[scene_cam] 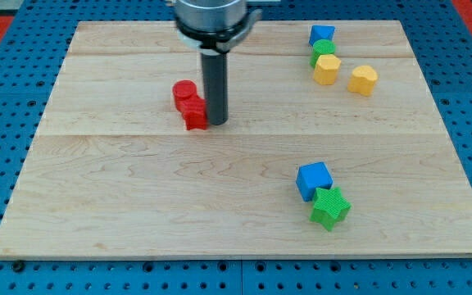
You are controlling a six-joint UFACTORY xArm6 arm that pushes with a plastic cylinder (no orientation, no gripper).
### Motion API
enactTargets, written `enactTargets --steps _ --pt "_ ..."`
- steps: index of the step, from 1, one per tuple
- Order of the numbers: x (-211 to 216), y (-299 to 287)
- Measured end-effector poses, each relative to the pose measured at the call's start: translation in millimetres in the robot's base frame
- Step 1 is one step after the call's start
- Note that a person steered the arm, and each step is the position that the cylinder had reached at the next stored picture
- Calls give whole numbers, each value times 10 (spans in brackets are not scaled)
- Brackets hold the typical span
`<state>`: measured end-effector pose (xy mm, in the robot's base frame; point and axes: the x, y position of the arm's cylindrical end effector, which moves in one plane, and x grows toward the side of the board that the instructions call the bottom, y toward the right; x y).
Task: Move the yellow blocks to the top center
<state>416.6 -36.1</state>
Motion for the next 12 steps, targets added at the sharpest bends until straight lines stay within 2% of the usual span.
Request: enactTargets --steps 1,4,6,7,9,10,11,12 --pt "0 234" --pt "-24 443" --pt "-139 2206" --pt "-358 2547" --pt "-583 2361" --pt "-621 2679" --pt "-806 2492" --pt "-983 1805"
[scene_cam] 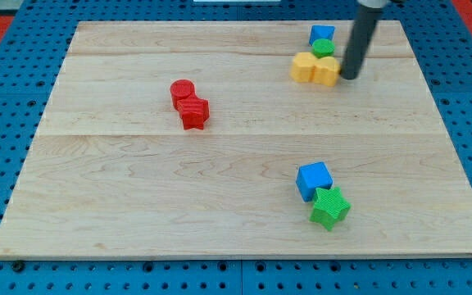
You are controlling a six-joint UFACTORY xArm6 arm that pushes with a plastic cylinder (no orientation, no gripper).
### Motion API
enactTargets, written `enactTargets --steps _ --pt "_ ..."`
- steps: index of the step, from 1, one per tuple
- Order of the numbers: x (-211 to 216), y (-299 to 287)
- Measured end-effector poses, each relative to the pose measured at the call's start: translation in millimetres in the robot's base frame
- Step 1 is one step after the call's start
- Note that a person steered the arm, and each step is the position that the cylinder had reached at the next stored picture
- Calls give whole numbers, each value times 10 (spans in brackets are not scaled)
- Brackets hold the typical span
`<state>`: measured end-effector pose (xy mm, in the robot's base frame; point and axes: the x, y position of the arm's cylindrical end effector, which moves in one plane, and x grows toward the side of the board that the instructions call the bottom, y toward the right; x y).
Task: Move the yellow blocks to the top center
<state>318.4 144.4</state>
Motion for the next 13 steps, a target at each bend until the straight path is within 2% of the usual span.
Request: enactTargets --steps 2,3,4,6,7,8,9,10,11,12,13 --pt "-166 -1116" --pt "-241 -1197" --pt "-480 -1661" --pt "-505 -2265" --pt "-540 -2335" --pt "-814 -2252" --pt "-698 -1974" --pt "-474 -1086" --pt "14 -1082" --pt "319 -1420" --pt "-43 -1864"
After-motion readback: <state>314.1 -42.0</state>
